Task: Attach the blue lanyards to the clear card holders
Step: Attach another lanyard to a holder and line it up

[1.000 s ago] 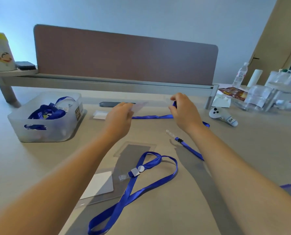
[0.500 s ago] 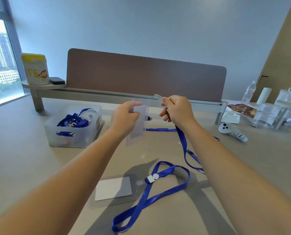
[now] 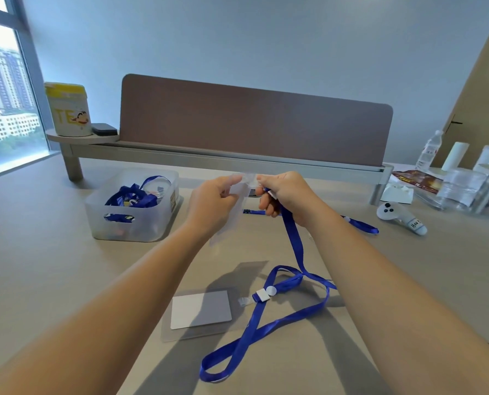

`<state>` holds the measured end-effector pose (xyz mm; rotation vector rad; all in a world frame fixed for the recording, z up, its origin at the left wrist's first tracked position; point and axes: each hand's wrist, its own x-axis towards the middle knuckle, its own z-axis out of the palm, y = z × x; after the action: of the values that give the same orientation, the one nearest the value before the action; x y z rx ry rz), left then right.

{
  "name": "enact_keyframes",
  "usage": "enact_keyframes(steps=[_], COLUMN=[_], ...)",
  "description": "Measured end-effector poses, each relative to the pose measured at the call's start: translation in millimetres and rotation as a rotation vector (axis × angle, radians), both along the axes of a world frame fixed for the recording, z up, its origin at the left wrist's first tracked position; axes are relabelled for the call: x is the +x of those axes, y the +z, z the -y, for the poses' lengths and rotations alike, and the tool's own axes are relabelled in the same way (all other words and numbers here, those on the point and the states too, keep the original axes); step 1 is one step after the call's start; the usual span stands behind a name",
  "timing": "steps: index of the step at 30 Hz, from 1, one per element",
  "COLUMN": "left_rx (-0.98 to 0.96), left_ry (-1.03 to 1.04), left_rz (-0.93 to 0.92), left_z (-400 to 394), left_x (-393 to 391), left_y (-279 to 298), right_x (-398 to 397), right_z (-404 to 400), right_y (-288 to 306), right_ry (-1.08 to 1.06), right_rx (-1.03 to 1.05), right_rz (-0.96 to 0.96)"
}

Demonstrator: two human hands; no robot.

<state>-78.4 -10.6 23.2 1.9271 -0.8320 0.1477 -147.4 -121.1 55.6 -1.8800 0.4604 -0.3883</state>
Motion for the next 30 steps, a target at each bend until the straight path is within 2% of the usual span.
enact_keyframes(steps=[7, 12, 22, 26, 30], left_rx=[0.117, 0.159, 0.514, 0.524, 0.399], left_ry=[0.042, 0.024, 0.074, 0.064, 0.030], left_rz=[0.276, 0.347, 0.946, 0.946, 0.641], left_z=[-1, -2, -20, -21, -18], left_x=[9, 11, 19, 19, 17], left_y=[-10, -12, -8, -7, -12], right_x=[-2, -2, 0, 3, 4], right_z=[-2, -5, -5, -5, -6], right_y=[-1, -1, -6, -8, -8], right_ry=[0.008, 0.046, 0.036, 0.050, 0.070], right_rx=[0.116, 0.144, 0.100, 0.113, 0.153], right_rz=[0.021, 0.019, -0.092, -0.088, -0.056])
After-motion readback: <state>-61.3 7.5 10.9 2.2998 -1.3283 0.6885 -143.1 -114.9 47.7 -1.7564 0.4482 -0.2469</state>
